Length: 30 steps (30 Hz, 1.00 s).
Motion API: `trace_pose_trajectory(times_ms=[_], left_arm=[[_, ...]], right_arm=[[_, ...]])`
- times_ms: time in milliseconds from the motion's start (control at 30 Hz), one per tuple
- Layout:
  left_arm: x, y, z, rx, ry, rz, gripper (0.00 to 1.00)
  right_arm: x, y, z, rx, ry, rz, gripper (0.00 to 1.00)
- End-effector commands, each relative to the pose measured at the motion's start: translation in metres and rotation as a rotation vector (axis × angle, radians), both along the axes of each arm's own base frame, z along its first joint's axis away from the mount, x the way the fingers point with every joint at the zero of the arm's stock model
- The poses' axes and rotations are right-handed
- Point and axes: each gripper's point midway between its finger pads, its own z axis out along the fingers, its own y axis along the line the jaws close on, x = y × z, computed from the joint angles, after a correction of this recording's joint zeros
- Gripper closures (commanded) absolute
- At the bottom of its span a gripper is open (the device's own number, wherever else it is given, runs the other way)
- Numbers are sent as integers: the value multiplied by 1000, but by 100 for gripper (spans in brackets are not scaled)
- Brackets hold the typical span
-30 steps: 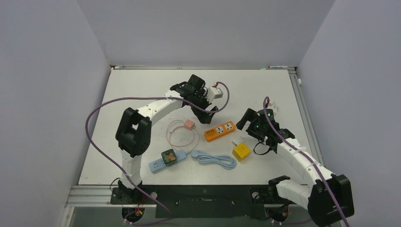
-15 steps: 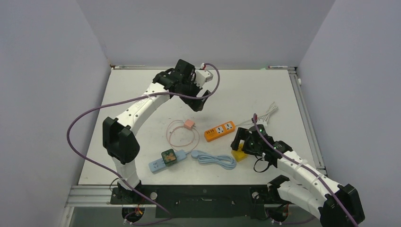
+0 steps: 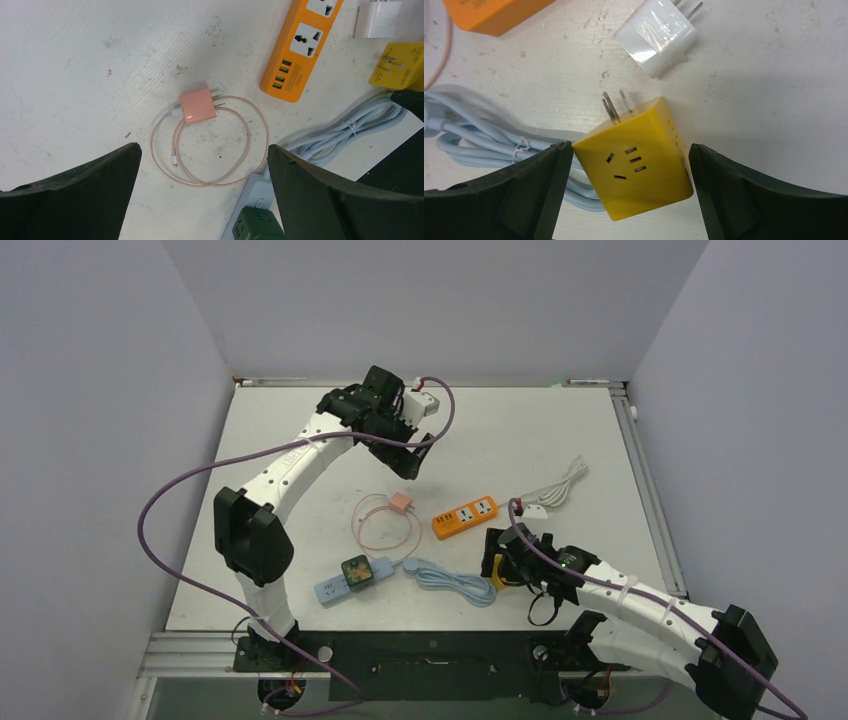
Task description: Insert the plug
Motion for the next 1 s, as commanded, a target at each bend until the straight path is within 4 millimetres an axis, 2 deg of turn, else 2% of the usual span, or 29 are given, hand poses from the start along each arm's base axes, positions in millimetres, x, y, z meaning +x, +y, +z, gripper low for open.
trace_pose_trajectory(times_ms=[0, 233, 267, 333, 400, 467, 567, 667, 767, 833, 900, 967], left_arm=[[-2, 3, 29, -41, -63, 23, 4], [-4, 9, 33, -23, -75, 15, 4], [-4, 9, 34, -21, -77, 15, 4], [-4, 9, 38, -25, -85, 10, 4], [-5, 6, 46, -51, -110, -3, 4], [-8, 2, 58, -94, -145, -33, 4], [-16, -4, 79, -169, -224, -103, 4], [-32, -5, 98, -226, -350, -243, 4], [-55, -4, 102, -232, -490, -406, 4], [-67, -3, 107, -225, -572, -467, 4], [-82, -4, 111, -233, -604, -516, 4], [-102, -9, 116, -229, -627, -593, 4]], right_arm=[[4, -12, -1, -100, -33, -67, 9], [-1, -12, -1, -118, -57, -66, 2], [0, -12, 1, -115, -63, -71, 10], [3, -12, 7, -111, -81, -86, 36], [10, -10, 19, -108, -113, -92, 55], [20, -7, 38, -112, -158, -90, 61], [37, 1, 75, -104, -229, -52, 62], [47, 25, 112, -12, -285, 89, 63], [52, 48, 156, 153, -359, 265, 64], [46, 62, 189, 267, -440, 395, 64], [35, 75, 210, 337, -528, 522, 61], [24, 79, 224, 373, -626, 618, 60]])
